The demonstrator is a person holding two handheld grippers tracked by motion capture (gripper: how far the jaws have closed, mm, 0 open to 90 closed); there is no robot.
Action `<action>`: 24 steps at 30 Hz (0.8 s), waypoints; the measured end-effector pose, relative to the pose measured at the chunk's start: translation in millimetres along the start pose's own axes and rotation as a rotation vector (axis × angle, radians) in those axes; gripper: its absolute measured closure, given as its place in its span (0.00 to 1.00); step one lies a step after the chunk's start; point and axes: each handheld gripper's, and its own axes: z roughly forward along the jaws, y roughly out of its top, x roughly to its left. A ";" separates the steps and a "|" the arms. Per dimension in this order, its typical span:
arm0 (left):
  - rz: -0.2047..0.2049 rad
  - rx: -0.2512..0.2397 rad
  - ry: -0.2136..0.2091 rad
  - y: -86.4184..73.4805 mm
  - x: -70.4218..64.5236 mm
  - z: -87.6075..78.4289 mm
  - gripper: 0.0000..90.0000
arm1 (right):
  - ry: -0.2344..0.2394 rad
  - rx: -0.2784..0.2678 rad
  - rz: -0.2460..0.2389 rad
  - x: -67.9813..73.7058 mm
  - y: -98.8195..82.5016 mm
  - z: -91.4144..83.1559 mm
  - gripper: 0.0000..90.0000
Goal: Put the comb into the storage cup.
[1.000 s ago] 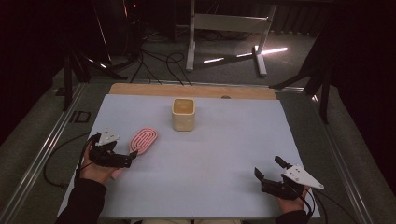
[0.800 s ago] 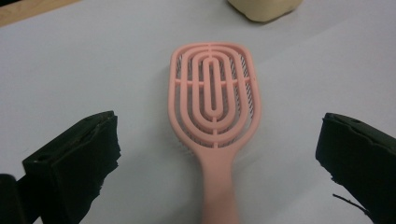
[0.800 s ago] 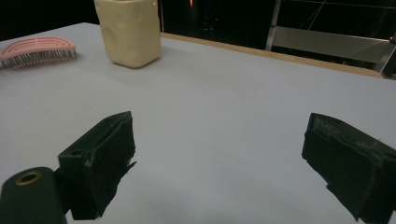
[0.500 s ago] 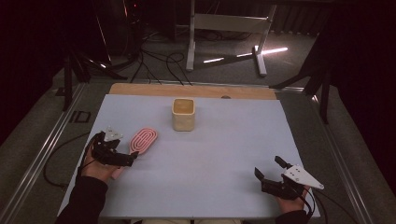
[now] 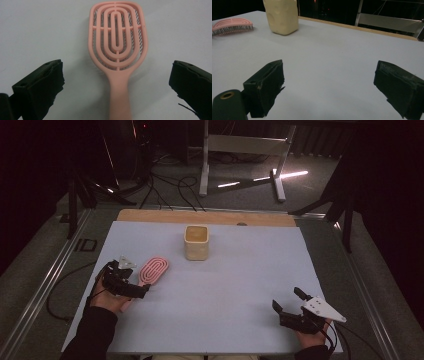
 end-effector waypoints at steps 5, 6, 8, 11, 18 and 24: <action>0.012 0.021 -0.002 2.3 -0.8 2.5 0.00 | -0.001 0.000 0.000 -0.2 -0.1 0.0 0.10; 0.013 0.025 -0.003 2.9 -1.2 3.0 0.00 | -0.001 0.001 0.000 -0.2 -0.1 0.0 0.10; 0.013 0.032 -0.004 4.0 -1.7 4.0 0.00 | 0.000 0.001 0.000 -0.1 -0.1 0.1 0.10; 0.016 0.042 -0.005 5.3 -2.1 6.0 0.00 | 0.000 0.003 0.000 -0.1 -0.2 0.1 0.10; 0.023 0.082 -0.013 7.7 -3.4 11.8 0.00 | -0.001 0.004 0.001 -0.2 -0.2 0.3 0.10; 0.029 0.113 -0.022 10.4 -5.1 16.8 0.00 | -0.001 0.005 0.001 0.0 -0.3 0.5 0.10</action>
